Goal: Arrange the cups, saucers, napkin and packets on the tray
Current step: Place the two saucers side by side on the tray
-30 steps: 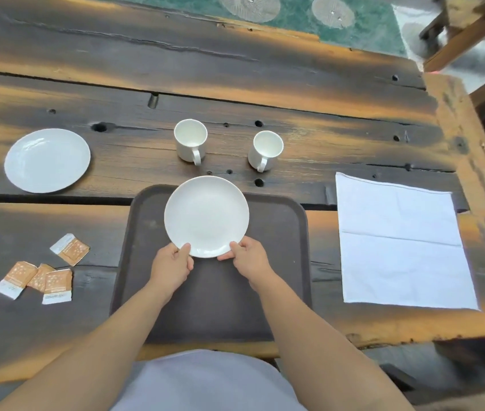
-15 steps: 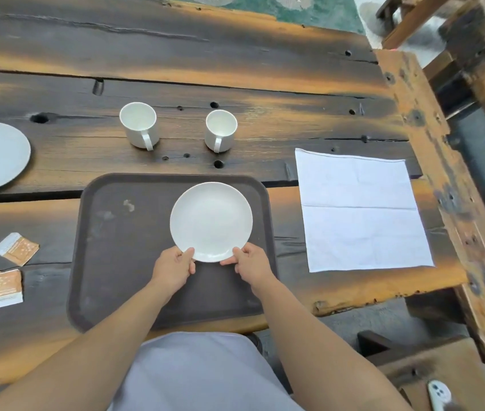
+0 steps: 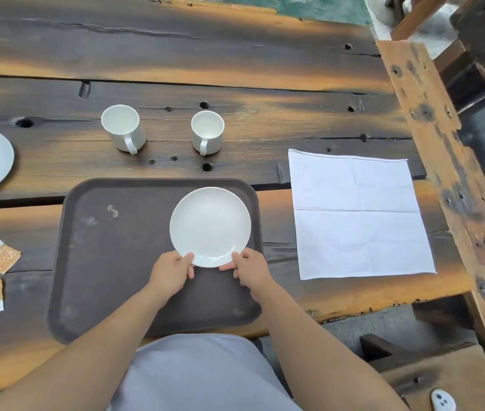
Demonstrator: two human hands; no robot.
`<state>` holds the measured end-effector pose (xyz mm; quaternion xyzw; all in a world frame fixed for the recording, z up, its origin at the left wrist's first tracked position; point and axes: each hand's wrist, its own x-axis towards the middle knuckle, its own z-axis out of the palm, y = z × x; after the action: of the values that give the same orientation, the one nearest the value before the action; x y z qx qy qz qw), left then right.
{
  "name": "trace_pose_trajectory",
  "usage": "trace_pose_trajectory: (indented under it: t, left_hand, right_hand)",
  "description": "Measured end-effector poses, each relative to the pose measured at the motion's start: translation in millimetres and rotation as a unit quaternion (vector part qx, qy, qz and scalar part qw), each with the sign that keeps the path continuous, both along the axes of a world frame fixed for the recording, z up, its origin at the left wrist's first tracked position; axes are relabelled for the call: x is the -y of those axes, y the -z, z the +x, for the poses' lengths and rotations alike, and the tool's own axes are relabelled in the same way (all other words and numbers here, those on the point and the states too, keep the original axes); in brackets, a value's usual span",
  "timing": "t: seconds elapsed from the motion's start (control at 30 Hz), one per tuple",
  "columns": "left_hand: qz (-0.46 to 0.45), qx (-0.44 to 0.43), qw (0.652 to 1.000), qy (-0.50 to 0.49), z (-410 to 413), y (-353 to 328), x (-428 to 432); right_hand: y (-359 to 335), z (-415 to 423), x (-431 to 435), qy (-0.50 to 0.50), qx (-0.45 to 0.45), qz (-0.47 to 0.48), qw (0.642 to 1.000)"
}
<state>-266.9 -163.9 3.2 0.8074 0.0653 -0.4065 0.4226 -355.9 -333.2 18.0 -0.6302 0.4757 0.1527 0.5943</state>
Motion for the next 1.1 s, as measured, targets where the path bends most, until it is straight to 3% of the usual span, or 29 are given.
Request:
trace_pose_trajectory:
  t: [1.1]
  left_hand:
    - [0.035, -0.058, 0.998, -0.013, 17, 23, 40]
  right_hand:
    - [18, 22, 43, 0.009, -0.041, 0.069, 0.997]
